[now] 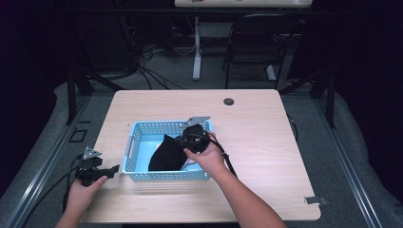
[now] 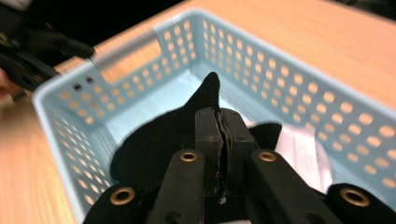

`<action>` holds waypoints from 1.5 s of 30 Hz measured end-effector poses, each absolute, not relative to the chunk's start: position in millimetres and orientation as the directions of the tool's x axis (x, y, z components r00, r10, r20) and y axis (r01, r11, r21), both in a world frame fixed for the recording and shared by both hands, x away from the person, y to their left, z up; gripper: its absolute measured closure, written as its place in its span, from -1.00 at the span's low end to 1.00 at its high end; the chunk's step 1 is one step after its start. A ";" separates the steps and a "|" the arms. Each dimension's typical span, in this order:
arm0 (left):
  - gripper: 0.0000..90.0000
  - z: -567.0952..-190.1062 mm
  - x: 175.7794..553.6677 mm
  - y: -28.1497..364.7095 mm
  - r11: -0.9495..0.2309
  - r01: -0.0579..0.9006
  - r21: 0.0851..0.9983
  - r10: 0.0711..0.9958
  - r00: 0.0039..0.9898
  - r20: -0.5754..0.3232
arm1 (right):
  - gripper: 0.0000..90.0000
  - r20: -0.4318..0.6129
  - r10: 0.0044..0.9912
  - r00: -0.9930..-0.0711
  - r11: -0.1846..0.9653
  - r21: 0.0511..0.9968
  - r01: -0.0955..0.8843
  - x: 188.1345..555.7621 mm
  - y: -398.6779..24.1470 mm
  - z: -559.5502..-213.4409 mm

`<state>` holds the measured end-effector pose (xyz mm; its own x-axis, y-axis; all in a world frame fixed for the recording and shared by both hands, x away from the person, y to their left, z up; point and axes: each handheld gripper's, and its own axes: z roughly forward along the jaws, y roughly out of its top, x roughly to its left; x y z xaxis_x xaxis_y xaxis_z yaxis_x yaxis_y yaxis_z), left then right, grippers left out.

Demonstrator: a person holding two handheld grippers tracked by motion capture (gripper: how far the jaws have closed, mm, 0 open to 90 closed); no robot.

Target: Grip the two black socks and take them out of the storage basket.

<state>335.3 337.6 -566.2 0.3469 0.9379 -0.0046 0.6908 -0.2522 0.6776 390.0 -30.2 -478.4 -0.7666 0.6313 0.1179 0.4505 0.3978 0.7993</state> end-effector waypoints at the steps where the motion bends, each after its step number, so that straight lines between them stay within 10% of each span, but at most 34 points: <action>1: -0.47 -566.3 335.3 337.5 -0.252 0.691 0.678 0.938 0.347 -0.004 | 0.94 0.121 0.628 -0.769 0.379 0.815 0.438 387.8 -31.9 -471.0; 19: -0.47 -566.2 335.1 338.0 -0.251 0.694 0.674 0.938 0.346 -0.007 | 0.94 0.050 0.622 -0.782 0.321 0.894 0.312 361.3 -76.6 -381.3; 45: -0.47 -567.4 335.4 336.6 -0.256 0.696 0.671 0.938 0.346 0.000 | 0.94 -0.025 0.743 -0.669 0.336 0.878 0.341 320.9 -178.5 -362.6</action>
<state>335.4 336.6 -567.4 0.3458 0.9383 0.0000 0.6957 -0.2564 0.6710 320.9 -178.5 -362.6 -0.6692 0.7427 -0.0247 0.3406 0.3360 0.8781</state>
